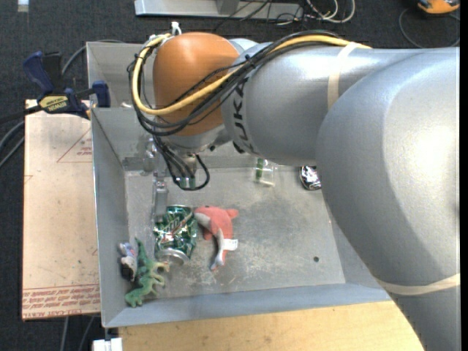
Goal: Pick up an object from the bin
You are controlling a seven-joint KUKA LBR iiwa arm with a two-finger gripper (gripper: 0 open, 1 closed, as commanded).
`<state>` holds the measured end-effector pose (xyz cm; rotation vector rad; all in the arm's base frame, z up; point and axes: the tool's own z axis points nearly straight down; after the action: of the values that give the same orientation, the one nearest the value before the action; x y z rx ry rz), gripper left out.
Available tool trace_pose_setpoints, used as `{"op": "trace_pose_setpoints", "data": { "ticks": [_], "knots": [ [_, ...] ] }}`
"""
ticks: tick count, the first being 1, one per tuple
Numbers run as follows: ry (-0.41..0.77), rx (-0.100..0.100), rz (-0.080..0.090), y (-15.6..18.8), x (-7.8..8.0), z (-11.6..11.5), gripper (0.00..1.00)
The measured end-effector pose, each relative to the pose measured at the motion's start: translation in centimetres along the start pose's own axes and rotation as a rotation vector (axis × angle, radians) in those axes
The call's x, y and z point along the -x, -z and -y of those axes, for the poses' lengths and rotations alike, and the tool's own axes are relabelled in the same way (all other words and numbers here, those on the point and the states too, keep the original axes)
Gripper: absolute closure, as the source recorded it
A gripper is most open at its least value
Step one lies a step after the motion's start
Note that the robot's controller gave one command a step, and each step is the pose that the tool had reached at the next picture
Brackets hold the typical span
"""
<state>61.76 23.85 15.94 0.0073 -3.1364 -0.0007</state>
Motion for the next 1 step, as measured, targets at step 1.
{"op": "trace_pose_setpoints", "data": {
  "ticks": [1],
  "knots": [
    [-0.005,0.001,0.007,0.55,0.18,0.15,0.0]
  ]
}}
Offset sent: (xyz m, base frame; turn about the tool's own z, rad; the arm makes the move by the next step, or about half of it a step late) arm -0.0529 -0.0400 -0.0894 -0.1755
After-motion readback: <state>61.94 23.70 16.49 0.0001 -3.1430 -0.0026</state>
